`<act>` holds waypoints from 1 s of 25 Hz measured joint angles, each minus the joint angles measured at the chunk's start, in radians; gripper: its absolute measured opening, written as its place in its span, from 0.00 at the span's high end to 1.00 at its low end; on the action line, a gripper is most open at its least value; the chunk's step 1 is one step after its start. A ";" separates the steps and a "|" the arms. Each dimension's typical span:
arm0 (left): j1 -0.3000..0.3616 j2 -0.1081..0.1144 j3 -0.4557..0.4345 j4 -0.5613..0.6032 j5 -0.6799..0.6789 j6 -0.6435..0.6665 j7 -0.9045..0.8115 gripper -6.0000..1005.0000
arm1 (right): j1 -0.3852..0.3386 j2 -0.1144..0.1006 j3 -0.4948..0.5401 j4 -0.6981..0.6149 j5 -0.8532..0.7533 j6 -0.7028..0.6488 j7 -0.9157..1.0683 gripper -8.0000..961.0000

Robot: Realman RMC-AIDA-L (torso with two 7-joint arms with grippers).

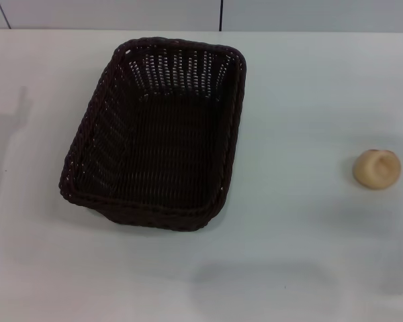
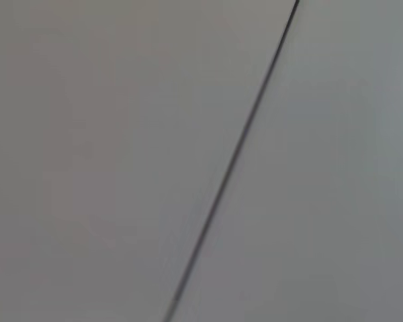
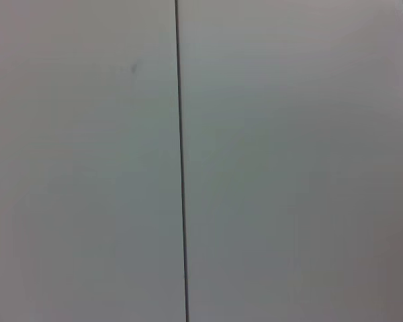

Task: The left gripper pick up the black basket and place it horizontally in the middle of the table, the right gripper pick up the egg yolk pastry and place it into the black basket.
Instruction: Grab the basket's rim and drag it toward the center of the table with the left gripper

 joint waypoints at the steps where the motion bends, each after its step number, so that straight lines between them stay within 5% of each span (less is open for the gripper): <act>1: -0.001 0.005 0.012 -0.005 -0.001 0.000 -0.023 0.24 | 0.001 0.000 0.000 -0.001 0.000 0.000 0.003 0.13; 5: 0.001 0.071 0.137 -0.070 -0.001 0.000 -0.186 0.24 | 0.002 0.000 0.000 -0.008 0.000 -0.005 0.009 0.13; 10: -0.021 0.215 0.339 -0.163 0.001 0.002 -0.485 0.24 | 0.002 0.001 0.000 -0.039 0.000 -0.005 0.056 0.13; 16: -0.049 0.342 0.471 -0.255 0.001 0.012 -0.664 0.24 | 0.002 0.001 0.000 -0.059 0.000 -0.005 0.070 0.13; 25: -0.068 0.398 0.517 -0.296 0.002 -0.024 -0.671 0.25 | 0.007 0.001 0.000 -0.063 0.000 -0.005 0.071 0.13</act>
